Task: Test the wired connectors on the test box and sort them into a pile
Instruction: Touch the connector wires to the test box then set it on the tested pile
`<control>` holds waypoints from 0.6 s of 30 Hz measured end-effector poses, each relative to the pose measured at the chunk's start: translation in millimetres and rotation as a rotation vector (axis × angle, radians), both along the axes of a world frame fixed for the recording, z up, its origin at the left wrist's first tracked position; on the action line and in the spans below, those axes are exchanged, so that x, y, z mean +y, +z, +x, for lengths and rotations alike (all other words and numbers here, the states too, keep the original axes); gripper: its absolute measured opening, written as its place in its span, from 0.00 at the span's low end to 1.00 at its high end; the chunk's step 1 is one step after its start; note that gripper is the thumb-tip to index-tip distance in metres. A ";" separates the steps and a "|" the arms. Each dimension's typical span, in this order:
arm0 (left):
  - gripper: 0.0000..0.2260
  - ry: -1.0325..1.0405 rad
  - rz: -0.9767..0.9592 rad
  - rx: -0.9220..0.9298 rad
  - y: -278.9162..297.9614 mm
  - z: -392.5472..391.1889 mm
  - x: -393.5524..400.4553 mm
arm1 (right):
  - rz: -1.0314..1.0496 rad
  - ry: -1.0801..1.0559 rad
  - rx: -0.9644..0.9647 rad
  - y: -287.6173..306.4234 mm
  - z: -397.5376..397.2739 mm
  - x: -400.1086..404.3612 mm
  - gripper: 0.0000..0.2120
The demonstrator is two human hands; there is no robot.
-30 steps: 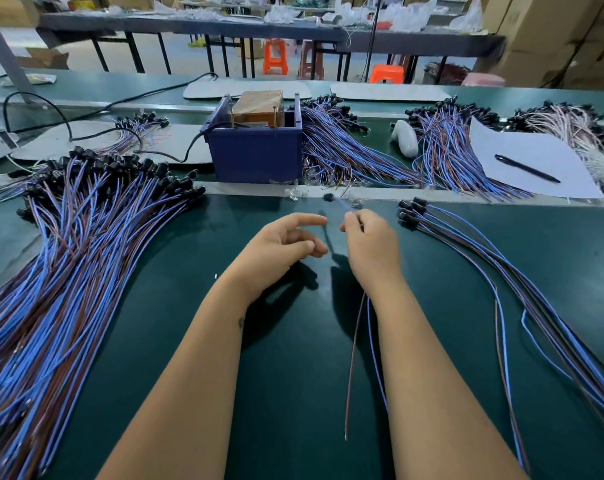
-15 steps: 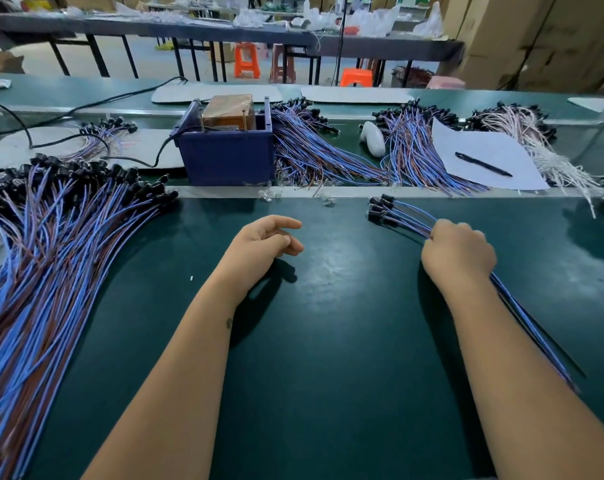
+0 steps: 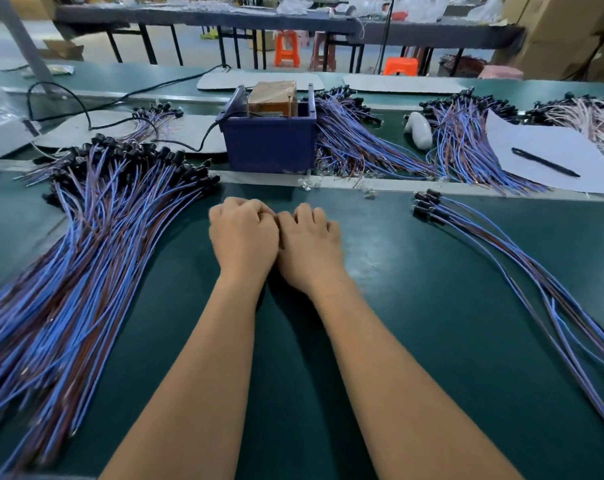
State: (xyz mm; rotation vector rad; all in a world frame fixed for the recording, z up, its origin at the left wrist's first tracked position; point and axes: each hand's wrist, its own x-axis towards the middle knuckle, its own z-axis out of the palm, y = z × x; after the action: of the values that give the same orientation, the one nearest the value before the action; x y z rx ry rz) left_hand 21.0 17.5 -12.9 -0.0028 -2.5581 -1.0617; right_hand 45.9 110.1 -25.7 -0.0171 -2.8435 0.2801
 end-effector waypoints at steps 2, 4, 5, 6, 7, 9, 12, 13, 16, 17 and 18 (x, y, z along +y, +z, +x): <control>0.11 0.111 -0.112 -0.029 0.3 -3.1 -12.4 | -0.041 0.003 -0.024 -2.7 -4.0 5.4 0.16; 0.11 0.183 -0.177 -0.041 0.8 -7.2 -21.8 | -0.197 0.020 -0.031 -2.7 -4.8 11.0 0.15; 0.11 0.209 -0.191 -0.058 0.8 -10.1 -27.2 | -0.264 0.025 -0.023 -2.8 -4.3 13.3 0.14; 0.12 0.226 -0.201 -0.094 0.7 -13.2 -33.0 | -0.322 0.030 -0.015 -2.5 -3.7 15.1 0.13; 0.12 0.232 -0.205 -0.154 0.5 -16.1 -38.4 | -0.375 0.033 -0.006 -2.5 -2.7 16.4 0.11; 0.13 0.217 -0.214 -0.311 0.6 -19.7 -44.1 | -0.462 0.034 0.004 -1.0 -0.8 17.1 0.10; 0.15 0.195 -0.320 -0.382 -0.3 -23.1 -41.1 | -0.529 0.031 0.000 1.9 0.2 16.6 0.10; 0.15 0.203 -0.341 -0.366 -0.5 -23.6 -39.8 | -0.534 0.027 -0.001 2.6 0.5 16.2 0.10; 0.17 0.229 -0.317 -0.288 -0.8 -22.7 -38.0 | -0.506 0.021 -0.007 3.0 0.3 15.6 0.10; 0.18 0.229 -0.308 -0.263 -1.4 -22.3 -37.2 | -0.491 0.019 -0.012 2.5 0.4 15.6 0.10; 0.19 0.227 -0.309 -0.245 -2.0 -21.9 -36.3 | -0.479 0.019 -0.014 2.3 0.5 15.3 0.10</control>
State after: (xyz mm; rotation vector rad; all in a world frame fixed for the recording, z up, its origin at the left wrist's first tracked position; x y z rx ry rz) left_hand -0.9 -18.8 -14.8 0.3477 -2.8312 -0.6090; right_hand 46.4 125.4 -23.4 -0.0899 -2.7191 0.9575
